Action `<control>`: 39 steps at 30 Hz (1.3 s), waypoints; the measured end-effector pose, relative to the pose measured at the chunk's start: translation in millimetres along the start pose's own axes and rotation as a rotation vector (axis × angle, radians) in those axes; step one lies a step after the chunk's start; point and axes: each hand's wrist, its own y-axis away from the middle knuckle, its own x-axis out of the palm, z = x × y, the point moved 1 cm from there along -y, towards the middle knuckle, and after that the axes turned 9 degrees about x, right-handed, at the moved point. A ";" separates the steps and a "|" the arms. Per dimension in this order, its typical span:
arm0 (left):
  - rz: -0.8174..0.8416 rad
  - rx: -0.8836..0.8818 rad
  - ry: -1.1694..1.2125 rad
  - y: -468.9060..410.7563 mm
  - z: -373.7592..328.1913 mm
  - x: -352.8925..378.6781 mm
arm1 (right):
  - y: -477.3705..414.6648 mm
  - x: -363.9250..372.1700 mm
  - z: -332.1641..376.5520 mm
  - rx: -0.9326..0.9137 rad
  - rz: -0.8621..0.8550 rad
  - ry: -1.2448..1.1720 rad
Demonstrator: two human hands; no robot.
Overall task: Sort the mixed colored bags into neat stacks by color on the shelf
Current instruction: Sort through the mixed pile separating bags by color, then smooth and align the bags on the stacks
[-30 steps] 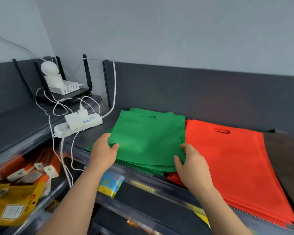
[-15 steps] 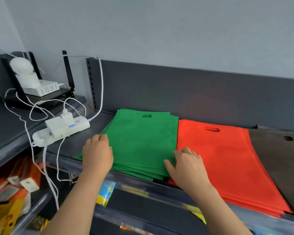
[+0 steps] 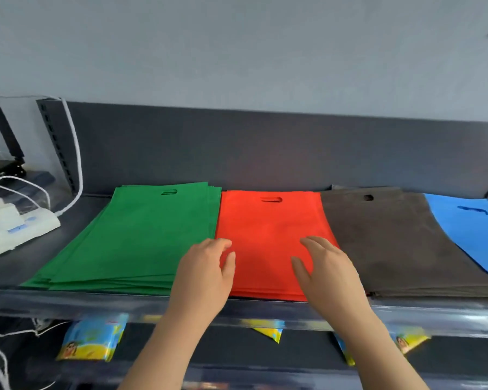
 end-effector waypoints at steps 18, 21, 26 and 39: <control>0.073 0.192 0.235 -14.3 -291.7 186.2 | 31.6 -167.7 -300.3 0.268 -0.018 0.152; 0.107 0.208 0.270 -15.4 -330.9 213.8 | 34.9 -184.8 -347.3 0.311 -0.022 0.174; 0.165 0.256 0.307 -28.8 -383.8 254.8 | 29.7 -207.7 -407.5 0.376 -0.050 0.184; 0.250 0.398 0.381 -120.6 -521.4 367.7 | -39.6 -264.0 -556.1 0.511 -0.139 0.251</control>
